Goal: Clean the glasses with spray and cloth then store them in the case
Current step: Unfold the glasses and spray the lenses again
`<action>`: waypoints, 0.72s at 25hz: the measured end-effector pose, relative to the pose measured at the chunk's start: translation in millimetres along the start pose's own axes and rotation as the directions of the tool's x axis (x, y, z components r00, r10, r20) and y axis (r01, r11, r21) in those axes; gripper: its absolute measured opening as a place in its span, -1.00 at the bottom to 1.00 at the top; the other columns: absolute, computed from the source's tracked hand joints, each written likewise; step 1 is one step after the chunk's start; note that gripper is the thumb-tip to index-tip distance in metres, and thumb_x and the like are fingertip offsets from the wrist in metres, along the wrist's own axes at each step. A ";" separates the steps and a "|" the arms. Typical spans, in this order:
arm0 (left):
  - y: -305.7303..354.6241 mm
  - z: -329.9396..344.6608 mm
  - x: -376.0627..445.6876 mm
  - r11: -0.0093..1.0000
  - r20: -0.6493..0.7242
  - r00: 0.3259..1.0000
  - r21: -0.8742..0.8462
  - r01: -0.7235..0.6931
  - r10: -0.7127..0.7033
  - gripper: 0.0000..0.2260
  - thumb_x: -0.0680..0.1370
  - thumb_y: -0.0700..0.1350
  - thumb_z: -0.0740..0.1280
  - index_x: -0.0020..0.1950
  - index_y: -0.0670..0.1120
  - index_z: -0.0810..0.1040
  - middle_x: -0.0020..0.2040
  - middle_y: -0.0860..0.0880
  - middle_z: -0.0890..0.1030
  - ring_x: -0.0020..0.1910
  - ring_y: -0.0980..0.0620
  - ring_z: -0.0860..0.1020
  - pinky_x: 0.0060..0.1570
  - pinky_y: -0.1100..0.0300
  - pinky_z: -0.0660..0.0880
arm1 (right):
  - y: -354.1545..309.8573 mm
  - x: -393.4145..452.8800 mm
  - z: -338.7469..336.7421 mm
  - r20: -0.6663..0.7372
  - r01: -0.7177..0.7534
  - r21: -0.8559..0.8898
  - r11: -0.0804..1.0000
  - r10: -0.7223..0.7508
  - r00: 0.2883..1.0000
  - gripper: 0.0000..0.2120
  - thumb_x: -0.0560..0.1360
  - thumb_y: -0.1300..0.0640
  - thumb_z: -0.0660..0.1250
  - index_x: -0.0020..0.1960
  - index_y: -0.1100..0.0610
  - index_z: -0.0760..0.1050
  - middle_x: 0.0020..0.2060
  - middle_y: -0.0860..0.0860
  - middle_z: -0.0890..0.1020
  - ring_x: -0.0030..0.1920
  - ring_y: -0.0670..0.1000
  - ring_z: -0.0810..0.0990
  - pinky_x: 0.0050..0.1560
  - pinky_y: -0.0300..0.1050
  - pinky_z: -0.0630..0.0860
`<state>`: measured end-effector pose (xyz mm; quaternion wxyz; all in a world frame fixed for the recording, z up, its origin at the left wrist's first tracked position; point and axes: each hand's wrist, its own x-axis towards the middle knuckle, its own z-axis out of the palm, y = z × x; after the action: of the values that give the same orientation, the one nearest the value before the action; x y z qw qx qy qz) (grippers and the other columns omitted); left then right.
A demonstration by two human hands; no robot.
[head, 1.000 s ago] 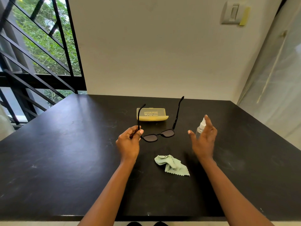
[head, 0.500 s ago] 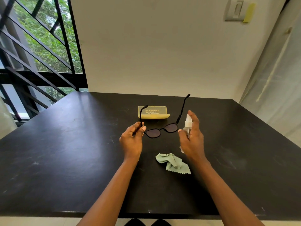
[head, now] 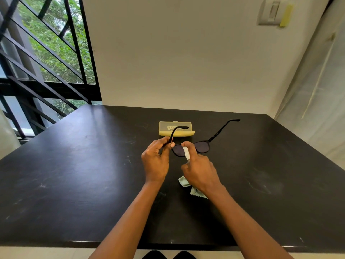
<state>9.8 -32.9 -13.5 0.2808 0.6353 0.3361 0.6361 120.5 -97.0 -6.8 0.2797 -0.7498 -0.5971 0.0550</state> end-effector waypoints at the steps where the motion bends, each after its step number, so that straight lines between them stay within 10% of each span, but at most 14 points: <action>1: 0.4 0.0 0.0 1.000 0.001 1.000 0.006 -0.010 0.010 -0.77 0.42 -0.31 0.42 0.07 -0.21 0.60 -0.08 0.03 0.60 -0.15 0.31 0.57 -0.09 0.53 0.46 | 0.6 0.0 0.2 0.003 -0.004 0.001 1.000 0.004 1.000 -0.42 0.48 0.14 0.21 0.36 -0.19 -0.01 -0.10 0.12 0.55 -0.16 0.10 0.56 -0.23 -0.04 0.46; 18: -3.1 -3.8 4.7 1.000 -0.058 0.998 0.016 -0.016 0.017 -0.75 0.42 -0.28 0.42 0.10 -0.23 0.59 -0.06 -0.01 0.61 -0.11 0.23 0.55 -0.10 0.53 0.47 | 35.0 -0.9 -25.3 -0.200 -0.081 0.072 0.994 0.094 0.975 -0.45 0.48 0.21 0.25 0.37 -0.06 0.10 -0.17 0.15 0.53 -0.22 0.11 0.54 -0.32 -0.10 0.41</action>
<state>5.7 -27.7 -12.9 0.2606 0.6213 0.3437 0.6542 161.1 -111.3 -2.8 0.3603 -0.7677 -0.5298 0.0093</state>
